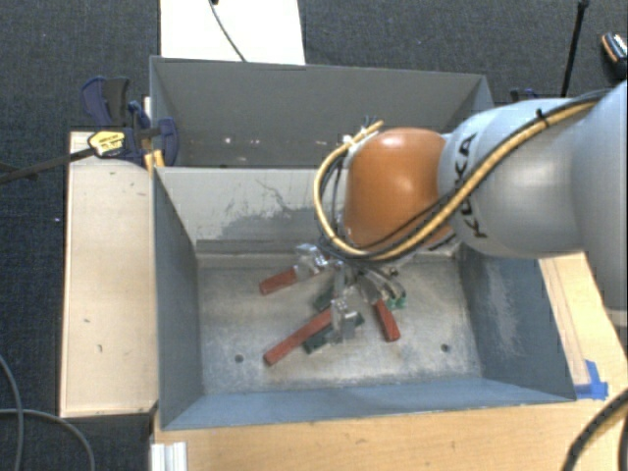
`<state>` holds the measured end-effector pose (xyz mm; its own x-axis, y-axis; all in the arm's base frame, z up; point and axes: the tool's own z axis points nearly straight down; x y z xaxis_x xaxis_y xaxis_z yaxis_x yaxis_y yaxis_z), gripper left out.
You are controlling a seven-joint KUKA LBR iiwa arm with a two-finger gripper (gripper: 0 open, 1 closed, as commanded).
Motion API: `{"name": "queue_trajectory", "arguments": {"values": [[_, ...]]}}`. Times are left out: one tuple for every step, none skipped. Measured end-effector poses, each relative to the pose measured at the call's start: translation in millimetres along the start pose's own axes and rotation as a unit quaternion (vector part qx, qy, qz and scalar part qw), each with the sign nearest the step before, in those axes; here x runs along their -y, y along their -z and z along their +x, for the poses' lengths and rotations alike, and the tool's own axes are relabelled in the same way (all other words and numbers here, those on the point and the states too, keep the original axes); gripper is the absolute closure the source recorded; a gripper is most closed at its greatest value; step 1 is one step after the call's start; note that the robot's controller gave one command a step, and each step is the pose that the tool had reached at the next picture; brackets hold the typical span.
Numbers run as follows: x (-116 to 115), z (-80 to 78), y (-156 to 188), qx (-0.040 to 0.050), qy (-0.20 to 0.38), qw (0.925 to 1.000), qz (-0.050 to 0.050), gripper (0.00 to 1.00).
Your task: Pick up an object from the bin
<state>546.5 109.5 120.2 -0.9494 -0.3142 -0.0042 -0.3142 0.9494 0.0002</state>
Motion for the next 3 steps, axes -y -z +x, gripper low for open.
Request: {"name": "queue_trajectory", "arguments": {"values": [[24.3, 5.3, -35.7, -0.0005, -0.021, 0.9998, 0.000, 0.00], [39.6, -14.6, -48.4, -0.0012, 0.097, 0.9952, -0.001, 1.00], [39.6, -14.6, -48.4, -0.0013, 0.097, 0.9953, -0.001, 1.00]]}}
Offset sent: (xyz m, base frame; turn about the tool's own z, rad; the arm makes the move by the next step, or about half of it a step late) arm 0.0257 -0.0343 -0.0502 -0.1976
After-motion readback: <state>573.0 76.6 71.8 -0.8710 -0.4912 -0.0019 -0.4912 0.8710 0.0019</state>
